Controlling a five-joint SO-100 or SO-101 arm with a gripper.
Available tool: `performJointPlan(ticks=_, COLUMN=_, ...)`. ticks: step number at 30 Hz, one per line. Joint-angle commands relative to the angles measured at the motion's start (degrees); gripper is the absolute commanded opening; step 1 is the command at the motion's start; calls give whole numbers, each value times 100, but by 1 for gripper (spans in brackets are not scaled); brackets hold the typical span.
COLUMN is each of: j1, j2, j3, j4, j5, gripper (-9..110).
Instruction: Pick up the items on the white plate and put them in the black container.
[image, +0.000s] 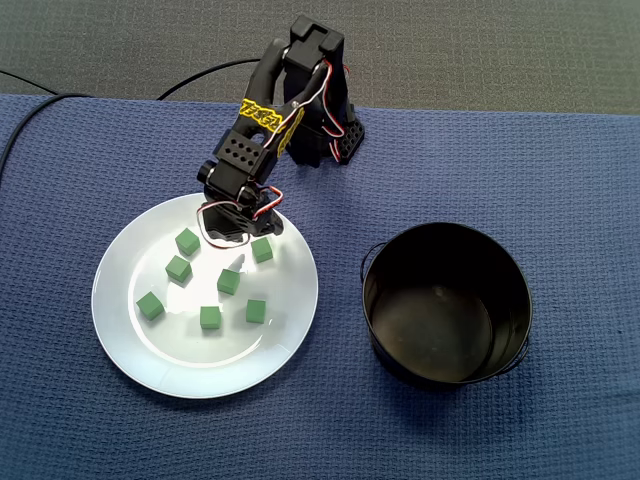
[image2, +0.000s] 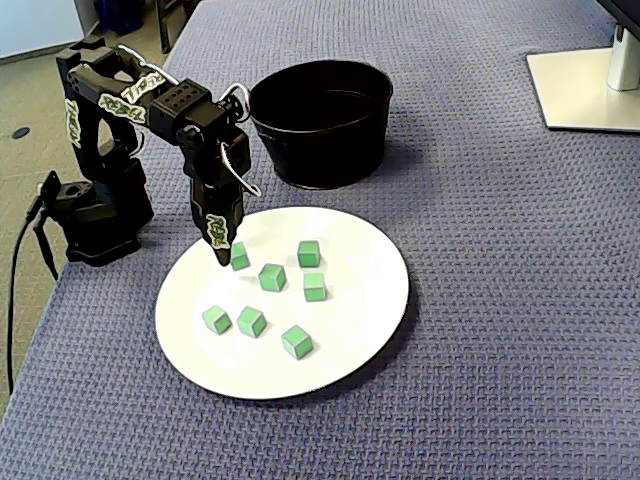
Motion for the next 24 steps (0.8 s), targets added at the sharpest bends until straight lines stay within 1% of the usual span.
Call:
performJointPlan(ticks=1, j1=-44, j2=-26, j3=-220, j4=-255, j5=-44, gripper=18)
performJointPlan(ticks=10, j1=-88, j2=-132, j3=53, j4=-562, j5=-26, gripper=17)
performJointPlan(ticks=17, j1=-141, j2=-79, j3=439, j4=-756, j5=44, gripper=11)
performJointPlan(ticks=21, j1=-176, j2=-18, j3=756, j4=-1160, j5=141, gripper=6)
performJointPlan(ticks=24, j1=-176, j2=26, j3=888, j4=-1292, j5=141, gripper=5)
